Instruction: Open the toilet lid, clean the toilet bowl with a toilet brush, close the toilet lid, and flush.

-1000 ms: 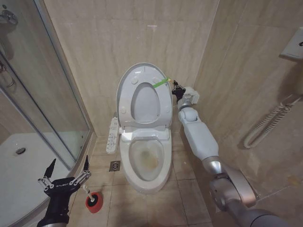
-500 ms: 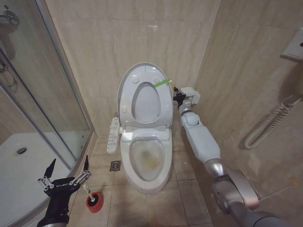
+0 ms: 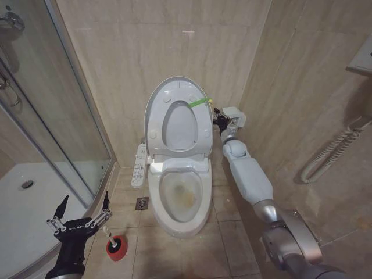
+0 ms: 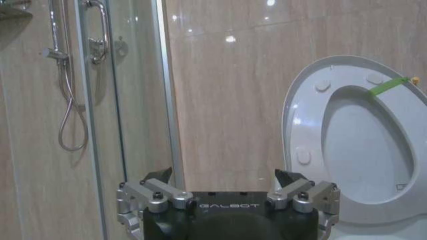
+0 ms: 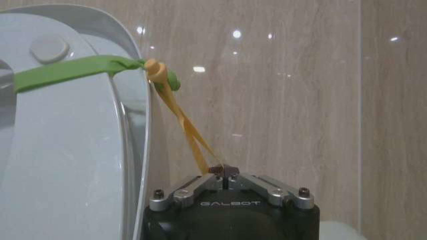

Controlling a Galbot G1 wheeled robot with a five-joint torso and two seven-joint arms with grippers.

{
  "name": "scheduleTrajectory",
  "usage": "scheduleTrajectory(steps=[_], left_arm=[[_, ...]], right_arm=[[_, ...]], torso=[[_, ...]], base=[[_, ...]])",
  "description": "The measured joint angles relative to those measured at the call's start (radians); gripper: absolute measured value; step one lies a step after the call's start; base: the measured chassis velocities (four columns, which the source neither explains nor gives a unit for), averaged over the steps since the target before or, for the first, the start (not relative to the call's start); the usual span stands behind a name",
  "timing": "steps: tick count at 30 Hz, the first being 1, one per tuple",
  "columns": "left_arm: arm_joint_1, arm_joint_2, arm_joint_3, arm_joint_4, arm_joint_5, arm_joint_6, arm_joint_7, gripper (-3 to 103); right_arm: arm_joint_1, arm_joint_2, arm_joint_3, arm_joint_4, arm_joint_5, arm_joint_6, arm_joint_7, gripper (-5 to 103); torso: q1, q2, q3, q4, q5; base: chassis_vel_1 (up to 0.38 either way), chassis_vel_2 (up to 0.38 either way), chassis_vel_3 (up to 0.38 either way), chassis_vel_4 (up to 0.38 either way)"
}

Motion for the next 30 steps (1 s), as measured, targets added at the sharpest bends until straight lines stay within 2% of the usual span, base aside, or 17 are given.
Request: scheduleTrajectory(steps=[4,5,12,13,19,20,27,28,30], left_arm=[[0.000,0.000,0.000,0.000,0.000,0.000,0.000,100],[0.000,0.000,0.000,0.000,0.000,0.000,0.000,100],[0.000,0.000,0.000,0.000,0.000,0.000,0.000,100],[0.000,0.000,0.000,0.000,0.000,0.000,0.000,100],[0.000,0.000,0.000,0.000,0.000,0.000,0.000,100],[0.000,0.000,0.000,0.000,0.000,0.000,0.000,100],[0.000,0.000,0.000,0.000,0.000,0.000,0.000,100],[0.000,0.000,0.000,0.000,0.000,0.000,0.000,100],[0.000,0.000,0.000,0.000,0.000,0.000,0.000,100]], right_arm=[[-0.016,-0.013,0.000,0.030,0.031,-0.006,0.000,0],[-0.025,-0.020,-0.001,0.046,0.042,-0.009,0.001,18],[-0.046,-0.044,-0.001,0.100,0.064,-0.009,0.011,18],[-0.050,-0.049,0.000,0.111,0.067,-0.009,0.015,45],[-0.062,-0.065,0.008,0.134,0.068,-0.006,0.028,45],[-0.062,-0.068,0.013,0.133,0.065,0.002,0.033,73],[-0.090,-0.093,0.021,0.156,0.074,0.001,0.035,73],[-0.103,-0.102,0.020,0.175,0.085,-0.005,0.033,97],[-0.133,-0.119,0.018,0.217,0.108,-0.016,0.022,97]], torso=[[0.000,0.000,0.000,0.0003,0.0000],[0.000,0.000,0.000,0.0003,-0.0001],[0.000,0.000,0.000,0.0006,-0.0002],[0.000,0.000,0.000,0.0004,-0.0002],[0.000,0.000,0.000,-0.0001,-0.0001],[0.000,0.000,0.000,-0.0002,-0.0001],[0.000,0.000,0.000,0.0002,-0.0002],[0.000,0.000,0.000,0.0001,-0.0002],[0.000,0.000,0.000,-0.0002,-0.0002]], base=[[0.000,0.000,0.000,0.000],[0.000,0.000,0.000,0.000],[0.000,0.000,0.000,0.000],[0.000,0.000,0.000,0.000],[0.000,0.000,0.000,0.000],[0.000,0.000,0.000,0.000],[0.000,0.000,0.000,0.000],[0.000,0.000,0.000,0.000],[0.000,0.000,0.000,0.000]])
